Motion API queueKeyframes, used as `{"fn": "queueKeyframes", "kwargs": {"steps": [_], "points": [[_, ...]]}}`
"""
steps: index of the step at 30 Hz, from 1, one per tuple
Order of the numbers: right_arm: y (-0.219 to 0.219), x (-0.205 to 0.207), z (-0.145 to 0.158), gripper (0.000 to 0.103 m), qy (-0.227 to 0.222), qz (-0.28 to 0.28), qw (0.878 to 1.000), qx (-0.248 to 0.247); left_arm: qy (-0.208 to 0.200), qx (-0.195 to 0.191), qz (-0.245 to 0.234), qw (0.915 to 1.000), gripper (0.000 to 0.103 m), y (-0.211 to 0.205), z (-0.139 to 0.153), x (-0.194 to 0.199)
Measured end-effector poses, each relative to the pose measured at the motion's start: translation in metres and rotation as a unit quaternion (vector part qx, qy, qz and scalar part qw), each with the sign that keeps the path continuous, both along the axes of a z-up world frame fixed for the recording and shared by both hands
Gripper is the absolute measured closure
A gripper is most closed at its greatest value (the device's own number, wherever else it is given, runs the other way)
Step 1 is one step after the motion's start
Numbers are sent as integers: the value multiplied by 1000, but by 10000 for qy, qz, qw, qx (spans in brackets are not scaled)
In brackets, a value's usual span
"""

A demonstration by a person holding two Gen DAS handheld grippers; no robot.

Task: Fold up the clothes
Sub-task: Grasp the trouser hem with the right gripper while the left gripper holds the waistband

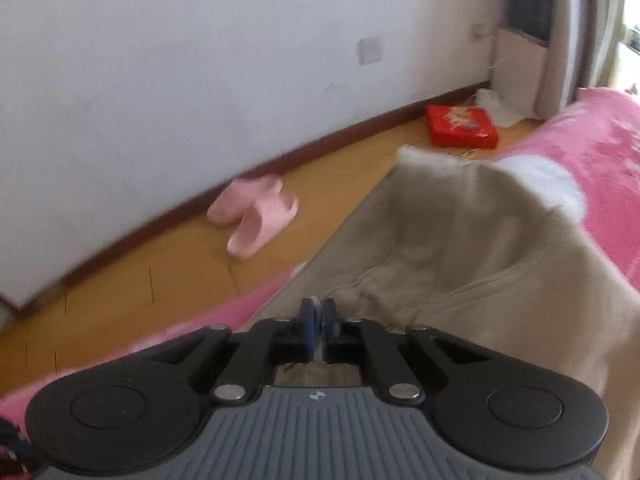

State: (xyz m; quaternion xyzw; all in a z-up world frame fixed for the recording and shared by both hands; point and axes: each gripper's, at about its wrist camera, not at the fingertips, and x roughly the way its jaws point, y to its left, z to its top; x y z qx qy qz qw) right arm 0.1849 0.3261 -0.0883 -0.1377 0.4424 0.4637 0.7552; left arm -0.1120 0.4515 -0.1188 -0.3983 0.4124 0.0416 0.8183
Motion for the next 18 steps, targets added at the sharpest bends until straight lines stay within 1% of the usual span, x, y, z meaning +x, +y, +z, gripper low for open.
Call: {"fn": "queueKeyframes", "kwargs": {"steps": [2, 5, 7, 9, 11, 13, 15, 16, 17, 18], "points": [[-9, 3, 11, 100, 94, -94, 9994, 316, -9, 10, -37, 10000, 91, 0, 0, 0], [-21, -2, 33, 100, 264, 59, 9954, 918, -13, -82, -18, 10000, 91, 2, -2, -1], [-24, -8, 41, 100, 334, 173, 9923, 1182, -25, -96, -14, 9999, 91, 2, -2, -1], [-20, -14, 35, 99, 345, 358, 9920, 1161, -39, -71, -16, 10000, 91, 1, -2, -1], [-10, -18, 16, 99, 386, 444, 9941, 910, -48, -53, -19, 10000, 91, 1, -1, -2], [1, -24, -7, 98, 231, 542, 9970, 502, -58, -45, -20, 10000, 91, 0, 0, -2], [4, -27, -19, 95, 164, 692, 9966, 415, -72, -88, -6, 9999, 91, 1, -1, -3], [4, -27, -13, 92, 152, 793, 9958, 426, -85, -119, -5, 9999, 90, 1, -1, -4], [3, -25, -3, 90, 245, 897, 9945, 471, -102, -178, -2, 9998, 87, 2, -2, -5], [-2, -20, 10, 80, 328, 963, 9928, 638, -126, -279, 7, 9995, 84, 3, -3, -6]]}}
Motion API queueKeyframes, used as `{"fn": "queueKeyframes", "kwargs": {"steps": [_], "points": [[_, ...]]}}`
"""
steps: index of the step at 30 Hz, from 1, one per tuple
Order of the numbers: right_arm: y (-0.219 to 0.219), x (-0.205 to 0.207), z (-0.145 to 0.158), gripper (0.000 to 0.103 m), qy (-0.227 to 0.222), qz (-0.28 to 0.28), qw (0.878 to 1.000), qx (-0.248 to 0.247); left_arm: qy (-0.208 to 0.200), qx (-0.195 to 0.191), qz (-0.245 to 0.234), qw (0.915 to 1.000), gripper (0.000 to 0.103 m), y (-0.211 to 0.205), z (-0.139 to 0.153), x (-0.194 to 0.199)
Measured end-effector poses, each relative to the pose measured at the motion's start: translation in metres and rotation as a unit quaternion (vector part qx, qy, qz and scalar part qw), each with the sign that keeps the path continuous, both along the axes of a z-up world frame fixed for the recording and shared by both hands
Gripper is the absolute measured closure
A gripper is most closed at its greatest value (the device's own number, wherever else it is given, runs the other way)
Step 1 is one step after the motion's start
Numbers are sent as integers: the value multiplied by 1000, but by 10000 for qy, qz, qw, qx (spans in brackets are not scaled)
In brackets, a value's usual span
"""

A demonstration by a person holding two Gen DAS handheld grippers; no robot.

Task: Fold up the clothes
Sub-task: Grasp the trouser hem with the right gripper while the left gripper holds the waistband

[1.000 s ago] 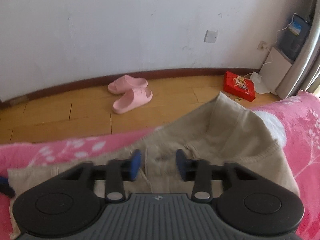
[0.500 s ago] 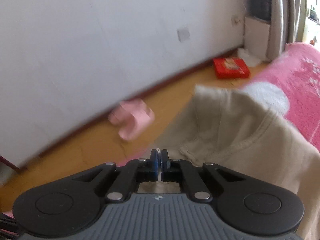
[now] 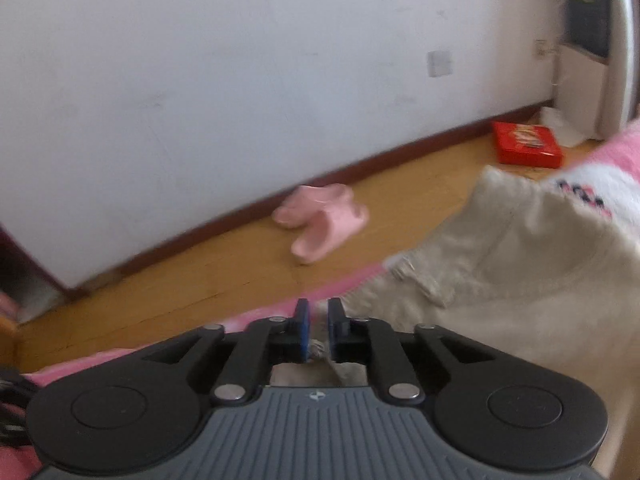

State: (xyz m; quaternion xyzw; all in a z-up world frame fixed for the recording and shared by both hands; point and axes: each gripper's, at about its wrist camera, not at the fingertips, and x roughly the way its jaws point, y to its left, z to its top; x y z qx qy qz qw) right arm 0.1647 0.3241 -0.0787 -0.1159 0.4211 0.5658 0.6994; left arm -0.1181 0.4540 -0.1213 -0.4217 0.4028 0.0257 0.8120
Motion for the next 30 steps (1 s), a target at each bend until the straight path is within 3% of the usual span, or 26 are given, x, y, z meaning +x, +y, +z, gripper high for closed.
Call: {"fn": "queueKeyframes", "kwargs": {"steps": [1, 2, 3, 5, 8, 11, 14, 16, 17, 18, 20, 24, 27, 30], "points": [[-8, 8, 14, 73, -48, 2, 9997, 239, -33, -116, 11, 9999, 77, 1, -1, -1], [-16, 16, 28, 57, -123, -14, 9989, 461, -81, -257, 27, 9996, 69, 2, -1, -3], [-23, 26, 38, 49, -337, -129, 9977, 566, -119, -372, 43, 9992, 66, 3, -1, -5], [-31, 58, 53, 48, -707, -400, 9954, 512, -158, -554, 76, 9983, 55, 2, 0, -8], [-33, 113, 46, 48, -672, -736, 9950, -71, -172, -617, 12, 9979, 47, -8, 0, -9], [-29, 153, 16, 48, -263, -964, 9917, -807, -143, -533, 95, 9984, 45, -17, 0, -7], [-22, 170, -12, 47, 427, -1011, 9871, -1169, -153, -671, 345, 9970, 45, -19, -3, -5], [-22, 169, -19, 46, 595, -917, 9881, -1083, -138, -687, 461, 9965, 49, -21, -5, -3], [-22, 167, -22, 46, 624, -867, 9889, -1030, -96, -616, 509, 9968, 55, -23, -5, 0], [-23, 165, -23, 52, 554, -833, 9896, -1034, -13, -523, 583, 9969, 60, -24, -4, 2], [-26, 160, -26, 63, 412, -761, 9908, -1041, 210, -310, 776, 9963, 83, -27, -3, 6], [-30, 140, -23, 88, 99, -666, 9932, -953, 279, 158, 897, 9955, 92, -35, 6, 17], [-36, 131, -9, 90, -230, -878, 9935, -689, 151, 570, 859, 9946, 93, -41, 15, 27], [-50, 139, 11, 91, -483, -1275, 9902, -317, -262, 663, 915, 9933, 95, -32, 25, 39]]}}
